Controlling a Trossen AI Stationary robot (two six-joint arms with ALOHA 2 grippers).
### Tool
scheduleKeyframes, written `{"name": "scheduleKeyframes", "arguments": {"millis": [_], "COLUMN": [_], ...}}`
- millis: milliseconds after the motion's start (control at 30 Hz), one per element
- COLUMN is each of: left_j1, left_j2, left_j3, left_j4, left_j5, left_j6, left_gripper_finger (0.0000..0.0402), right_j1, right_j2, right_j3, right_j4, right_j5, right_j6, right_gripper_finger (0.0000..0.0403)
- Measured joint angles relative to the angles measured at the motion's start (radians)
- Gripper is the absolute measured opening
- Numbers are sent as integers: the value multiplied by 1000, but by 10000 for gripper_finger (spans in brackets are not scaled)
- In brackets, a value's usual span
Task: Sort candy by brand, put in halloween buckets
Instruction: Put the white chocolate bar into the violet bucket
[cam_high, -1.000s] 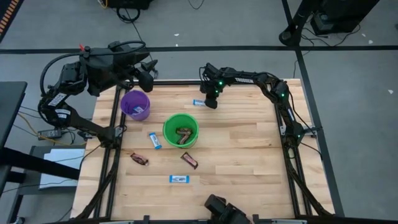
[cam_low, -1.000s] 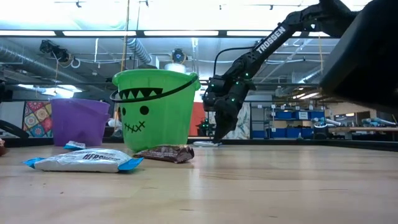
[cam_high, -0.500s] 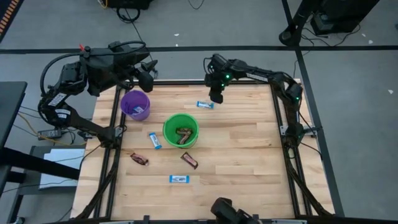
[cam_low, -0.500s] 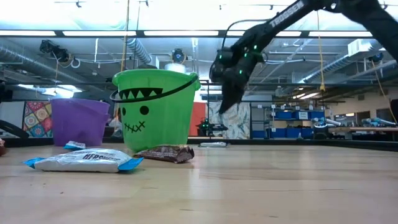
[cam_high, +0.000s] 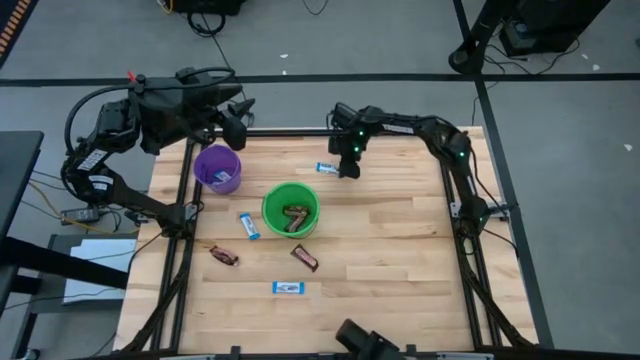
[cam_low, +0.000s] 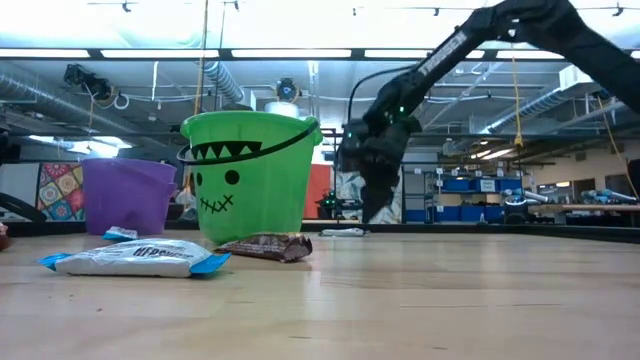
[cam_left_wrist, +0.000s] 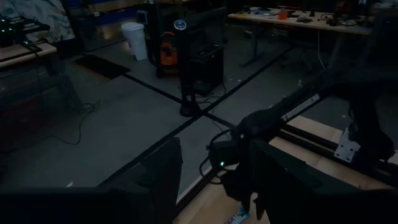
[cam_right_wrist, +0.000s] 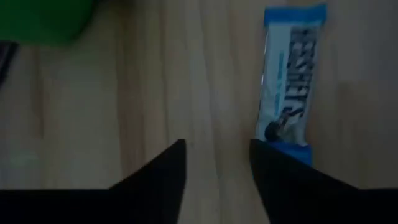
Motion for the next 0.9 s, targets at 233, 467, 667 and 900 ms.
{"name": "scheduleKeyframes", "arguments": {"millis": [233,467,667,900], "left_j1": [0,0,0,0], "left_j2": [0,0,0,3], "left_j3": [0,0,0,0], "left_j4": [-17,-22,-22,-75], "left_j5": [1,2,2,46], "left_j6": [-4,-8,-7,-57], "left_gripper_finger": [193,193,193,193], "right_j1": [26,41,26,11], "right_j2": [47,44,44,44], "right_j3": [5,5,6,6], "right_j4": [55,122,23,-44], "right_j5": [69,124,124,106], "right_j6": [-3,27,31,28], "right_gripper_finger": [266,257,246,244]}}
